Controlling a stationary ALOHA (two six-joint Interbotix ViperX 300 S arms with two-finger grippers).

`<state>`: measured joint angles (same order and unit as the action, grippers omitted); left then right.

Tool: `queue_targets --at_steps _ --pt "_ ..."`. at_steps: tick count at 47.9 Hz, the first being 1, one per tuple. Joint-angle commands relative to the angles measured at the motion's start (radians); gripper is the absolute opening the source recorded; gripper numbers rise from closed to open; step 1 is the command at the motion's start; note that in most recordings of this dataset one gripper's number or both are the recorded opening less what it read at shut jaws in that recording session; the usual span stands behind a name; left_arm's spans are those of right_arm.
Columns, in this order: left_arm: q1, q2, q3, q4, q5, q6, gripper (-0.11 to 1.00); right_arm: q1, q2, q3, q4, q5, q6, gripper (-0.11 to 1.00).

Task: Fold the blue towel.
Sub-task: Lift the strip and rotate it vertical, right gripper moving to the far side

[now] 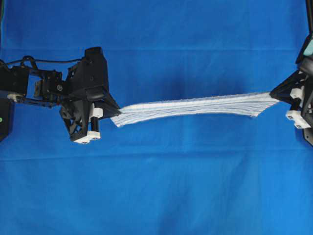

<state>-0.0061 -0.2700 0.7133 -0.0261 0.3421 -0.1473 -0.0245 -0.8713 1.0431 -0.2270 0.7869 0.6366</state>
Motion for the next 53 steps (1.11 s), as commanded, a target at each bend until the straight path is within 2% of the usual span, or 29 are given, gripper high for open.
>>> queue_targets --at_steps 1,8,18,32,44,53 --pt "-0.017 -0.002 -0.032 0.002 -0.032 0.002 0.04 -0.008 0.025 -0.018 -0.049 -0.008 0.009 0.04" --pt "-0.06 0.032 -0.058 0.002 -0.095 0.002 0.04 -0.08 0.069 -0.025 -0.13 -0.052 0.032 0.04" --pt "-0.123 0.103 -0.123 0.002 -0.169 0.003 0.04 -0.224 0.161 -0.061 -0.221 -0.141 0.028 0.04" --pt "-0.17 0.239 -0.252 0.002 -0.204 0.008 0.04 -0.405 0.337 -0.147 -0.293 -0.293 0.015 0.04" --pt "-0.173 0.341 -0.354 0.002 -0.25 0.009 0.04 -0.459 0.515 -0.282 -0.344 -0.403 -0.008 0.04" --pt "-0.175 0.41 -0.426 0.003 -0.264 0.012 0.04 -0.466 0.634 -0.405 -0.35 -0.419 -0.046 0.04"
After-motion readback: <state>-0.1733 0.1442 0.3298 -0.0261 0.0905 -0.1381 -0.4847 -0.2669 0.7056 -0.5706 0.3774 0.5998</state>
